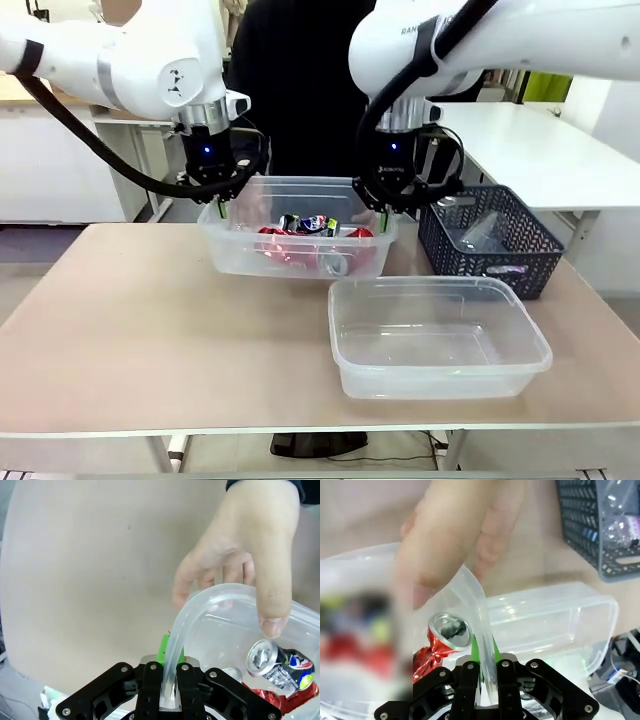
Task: Sort the waste into each basket.
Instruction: Offer the picked Organizing box to the human, then release the Organizing box you were holding.
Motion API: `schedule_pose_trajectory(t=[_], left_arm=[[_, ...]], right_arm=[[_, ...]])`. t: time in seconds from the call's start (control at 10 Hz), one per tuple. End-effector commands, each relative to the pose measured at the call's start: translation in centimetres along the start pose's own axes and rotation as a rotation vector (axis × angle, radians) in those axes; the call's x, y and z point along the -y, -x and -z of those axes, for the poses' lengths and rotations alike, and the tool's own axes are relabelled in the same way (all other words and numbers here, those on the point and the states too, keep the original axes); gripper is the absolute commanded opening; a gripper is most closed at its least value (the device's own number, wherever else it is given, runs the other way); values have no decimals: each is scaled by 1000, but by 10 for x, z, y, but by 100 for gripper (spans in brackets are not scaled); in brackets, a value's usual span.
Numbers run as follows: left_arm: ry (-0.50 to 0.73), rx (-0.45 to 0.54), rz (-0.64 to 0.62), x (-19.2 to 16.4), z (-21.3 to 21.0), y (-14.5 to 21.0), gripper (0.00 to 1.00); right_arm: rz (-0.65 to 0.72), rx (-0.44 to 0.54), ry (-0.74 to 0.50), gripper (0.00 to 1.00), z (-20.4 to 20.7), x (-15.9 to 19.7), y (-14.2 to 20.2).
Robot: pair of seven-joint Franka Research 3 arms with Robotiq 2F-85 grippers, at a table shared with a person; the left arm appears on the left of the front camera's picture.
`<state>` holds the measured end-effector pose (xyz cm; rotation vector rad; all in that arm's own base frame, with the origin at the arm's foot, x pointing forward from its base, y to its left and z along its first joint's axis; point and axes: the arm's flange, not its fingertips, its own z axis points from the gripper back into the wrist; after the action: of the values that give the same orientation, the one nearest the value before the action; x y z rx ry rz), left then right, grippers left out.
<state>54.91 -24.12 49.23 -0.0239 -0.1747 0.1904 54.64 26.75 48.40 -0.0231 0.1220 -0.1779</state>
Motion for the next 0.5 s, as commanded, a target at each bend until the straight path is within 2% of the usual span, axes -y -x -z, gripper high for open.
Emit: schedule_pose_trajectory(t=[0.0,0.4], left_arm=[[17,22,-1,2,-9,8,4],[17,22,-1,2,-9,8,4]], right_arm=[[1,5,-7,5,-4,3,0],[1,5,-7,5,-4,3,0]])
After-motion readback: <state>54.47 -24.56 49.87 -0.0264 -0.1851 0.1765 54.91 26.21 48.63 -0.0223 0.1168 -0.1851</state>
